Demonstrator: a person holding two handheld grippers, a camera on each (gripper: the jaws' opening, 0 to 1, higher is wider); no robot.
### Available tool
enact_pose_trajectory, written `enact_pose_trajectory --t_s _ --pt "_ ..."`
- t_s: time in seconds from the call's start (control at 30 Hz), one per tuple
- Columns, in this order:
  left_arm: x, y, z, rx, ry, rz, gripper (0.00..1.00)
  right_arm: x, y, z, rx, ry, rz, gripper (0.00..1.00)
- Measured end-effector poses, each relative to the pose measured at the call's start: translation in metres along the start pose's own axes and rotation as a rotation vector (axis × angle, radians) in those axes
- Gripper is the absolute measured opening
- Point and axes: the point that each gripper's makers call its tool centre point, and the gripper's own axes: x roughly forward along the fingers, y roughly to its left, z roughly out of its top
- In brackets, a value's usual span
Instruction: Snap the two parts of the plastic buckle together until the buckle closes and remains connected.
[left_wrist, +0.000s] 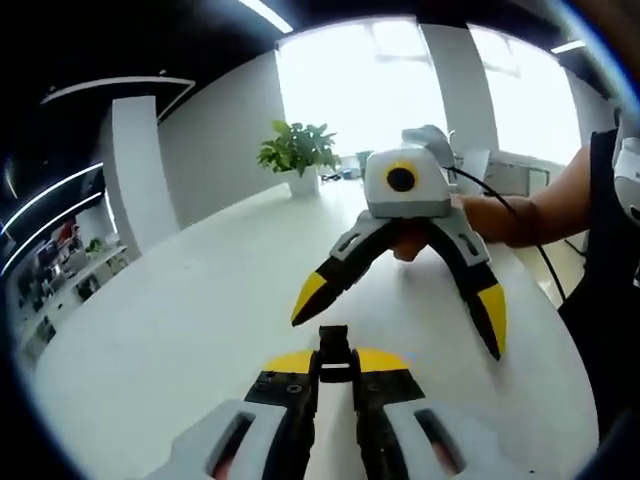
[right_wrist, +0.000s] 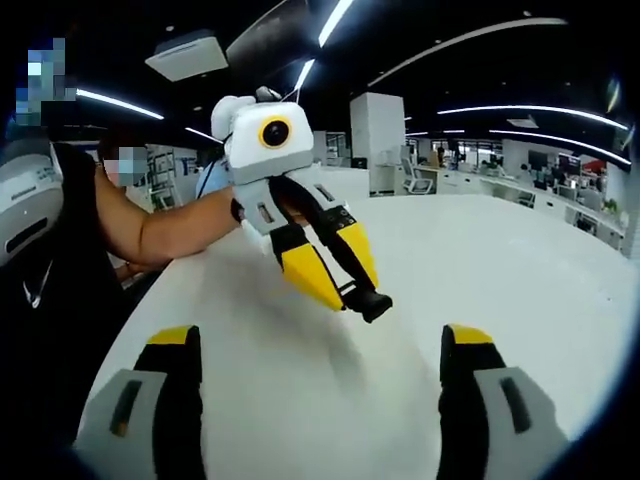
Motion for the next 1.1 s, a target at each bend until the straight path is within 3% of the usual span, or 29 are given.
enact_pose_trajectory --t_s 0.63,0.83,1.1 --pt "-0.001 0.016 0.005 -0.04 -0.012 0.04 0.1 -0.001 -0.005 -0.001 -0.006 0.003 -0.023 1.0" --pt "-0.001 0.028 0.007 -0.046 -0.012 0.09 0.1 -0.003 -0.01 0.002 -0.018 -0.007 -0.043 1.0" --pt "-0.001 0.035 0.009 -0.054 -0.013 0.108 0.1 -0.003 -0.009 0.001 -0.015 -0.006 -0.041 1.0"
